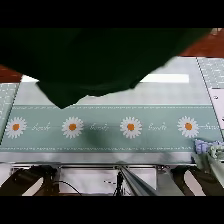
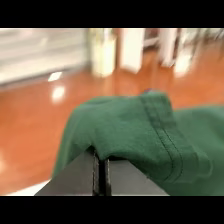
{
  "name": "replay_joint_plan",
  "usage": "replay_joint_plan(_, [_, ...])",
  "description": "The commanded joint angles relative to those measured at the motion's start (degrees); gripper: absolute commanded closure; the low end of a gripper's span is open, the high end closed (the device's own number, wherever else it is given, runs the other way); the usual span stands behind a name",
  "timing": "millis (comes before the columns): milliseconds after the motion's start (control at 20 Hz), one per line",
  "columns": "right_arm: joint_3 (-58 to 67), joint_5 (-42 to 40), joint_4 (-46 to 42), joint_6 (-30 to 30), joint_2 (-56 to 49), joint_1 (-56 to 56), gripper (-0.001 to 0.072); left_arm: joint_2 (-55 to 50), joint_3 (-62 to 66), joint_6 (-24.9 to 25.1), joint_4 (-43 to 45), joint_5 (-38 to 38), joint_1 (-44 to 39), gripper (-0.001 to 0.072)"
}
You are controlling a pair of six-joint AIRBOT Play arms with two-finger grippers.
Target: Fold the shirts.
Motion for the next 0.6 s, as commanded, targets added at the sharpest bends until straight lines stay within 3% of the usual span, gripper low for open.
replay_joint_plan(0, [0.8, 2.7, -5.9, 6.1, 5.3, 0.0, 0.0682, 4.8, 0.3, -3.4, -7.7, -4.3, 0.0, 0.0681])
replay_joint_plan(150, [0.8, 7.2, -9.5, 7.9, 7.3, 0.0, 0.0682, 5.7, 0.3, -10.0, -8.0, -14.4, 0.0, 0.0681])
replay_joint_plan(300, [0.8, 13.7, -16.8, 9.1, 6.1, 0.0, 0.0682, 4.7, -1.0, -13.2, -8.0, -22.4, 0.0, 0.0681])
replay_joint_plan(450, [0.8, 17.6, -21.0, 9.0, -0.2, 0.0, 0.0682, 3.7, -8.1, -13.5, -7.6, -23.8, 0.0, 0.0681])
replay_joint_plan(550, [0.8, 16.6, -18.9, 8.9, -7.1, 0.0, 0.0682, 2.3, -14.9, -13.2, -6.1, -22.9, 0.0, 0.0680])
